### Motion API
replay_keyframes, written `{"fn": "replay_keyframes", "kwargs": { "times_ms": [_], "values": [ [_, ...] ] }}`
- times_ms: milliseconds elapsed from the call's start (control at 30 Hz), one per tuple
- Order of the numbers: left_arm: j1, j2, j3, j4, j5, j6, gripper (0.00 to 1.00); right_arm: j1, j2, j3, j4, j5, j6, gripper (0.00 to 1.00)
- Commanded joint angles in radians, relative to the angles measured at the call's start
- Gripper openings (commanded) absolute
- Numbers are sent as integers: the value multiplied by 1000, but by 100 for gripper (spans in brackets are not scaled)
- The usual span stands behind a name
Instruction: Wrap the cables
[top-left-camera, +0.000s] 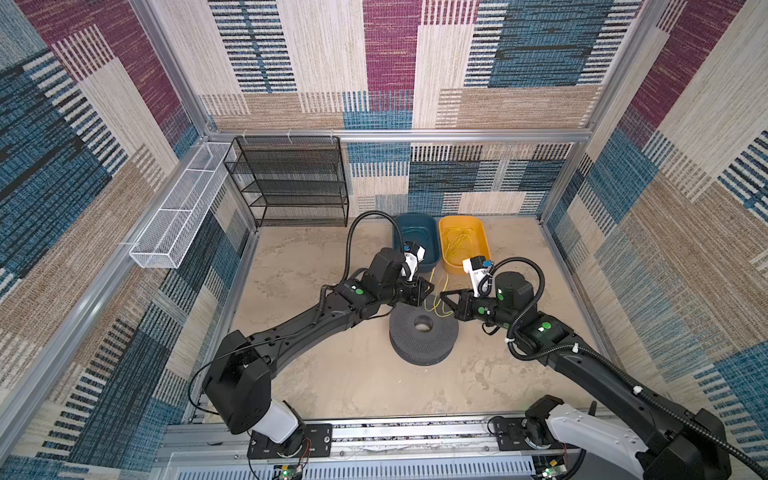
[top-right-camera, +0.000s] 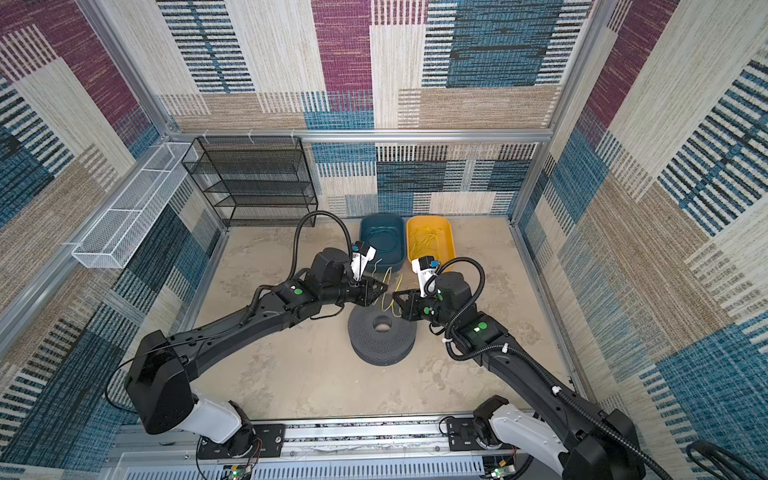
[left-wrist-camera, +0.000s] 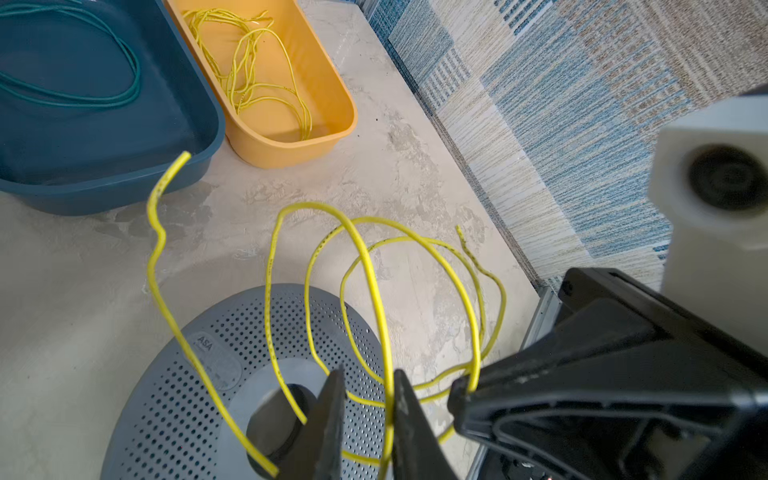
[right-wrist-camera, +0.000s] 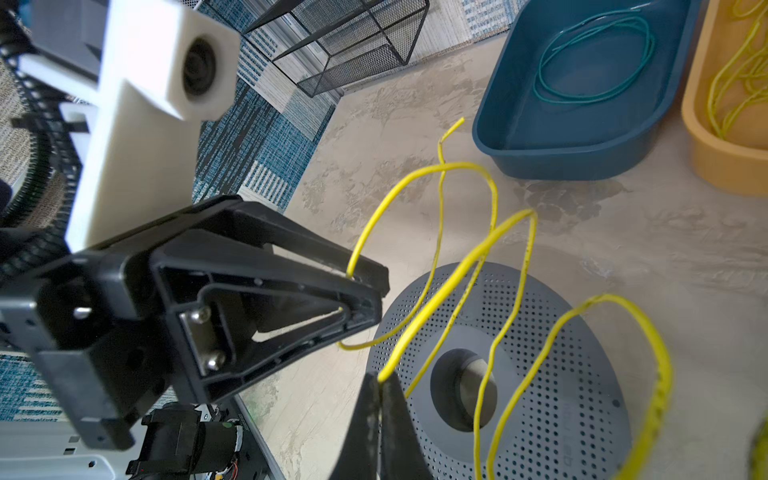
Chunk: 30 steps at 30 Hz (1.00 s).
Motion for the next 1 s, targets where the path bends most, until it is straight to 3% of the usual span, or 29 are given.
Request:
{"fn": "replay_keyframes", "kwargs": {
  "times_ms": [0, 200, 267, 533, 833, 967],
  "values": [
    [1, -12, -7, 38, -20, 11, 18, 2, -4, 6, 35, -12, 5, 0],
    [1, -32, -36, 58, -27, 8, 0, 2, -1, 3, 54, -26, 19, 5],
    [1, -48, -55, 71, -41, 5, 0, 2, 1, 5, 61, -32, 27, 15],
    [15, -163, -184, 188, -140, -5, 0, 2, -23, 70, 28, -16, 26, 30],
    [54, -312, -275, 216, -207, 13, 0, 2, -78, 116, -70, 143, 16, 33],
    [65, -370, -313, 221, -232, 26, 0, 2, -94, 89, -55, 147, 46, 36]
  ]
}}
